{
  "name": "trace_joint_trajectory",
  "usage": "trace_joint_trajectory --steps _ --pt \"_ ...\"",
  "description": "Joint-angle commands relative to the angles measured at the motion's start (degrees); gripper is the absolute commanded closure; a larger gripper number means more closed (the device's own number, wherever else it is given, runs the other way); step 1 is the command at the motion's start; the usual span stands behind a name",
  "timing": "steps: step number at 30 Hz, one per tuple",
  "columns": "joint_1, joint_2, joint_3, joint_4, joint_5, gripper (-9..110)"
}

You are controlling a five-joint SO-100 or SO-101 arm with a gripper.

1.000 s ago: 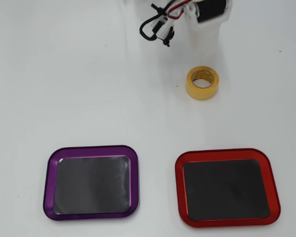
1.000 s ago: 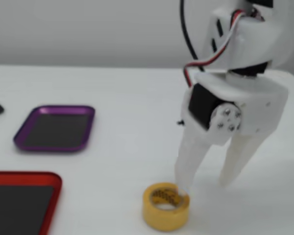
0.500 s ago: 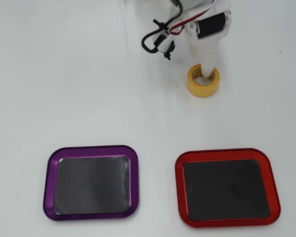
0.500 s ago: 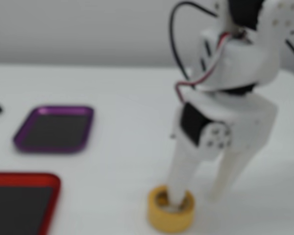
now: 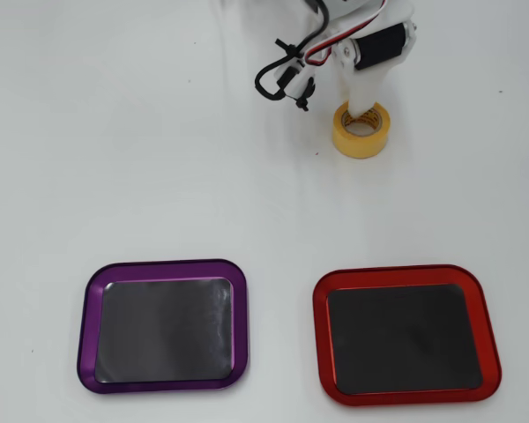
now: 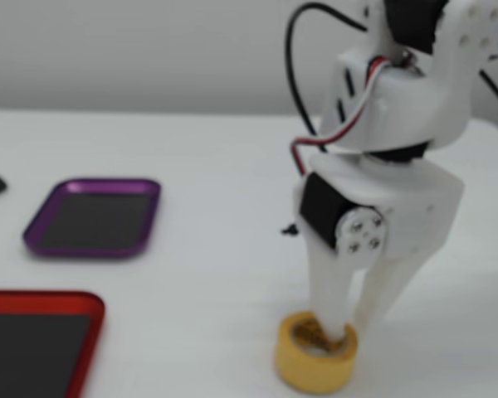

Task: Grasp a tape and put it in the right purple dish.

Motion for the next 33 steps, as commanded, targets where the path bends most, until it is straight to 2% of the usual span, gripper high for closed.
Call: trace_joint_trajectory --steps 1,5,10,14,17,23,33 --pt "-0.53 1.23 -1.32 0.18 -0.18 102" --pt "0.53 6.33 -5.36 4.04 -0.35 102" --pt "5.54 20.57 -9.58 8.79 -0.62 102" --pt "12.04 30.50 -10.02 8.26 -6.77 102" --pt "18.98 31.64 -8.79 0.70 -10.20 102" --pt "28.39 24.70 -4.39 -13.01 -10.72 102" --pt "29.36 -3.08 -22.59 -13.71 -9.93 102"
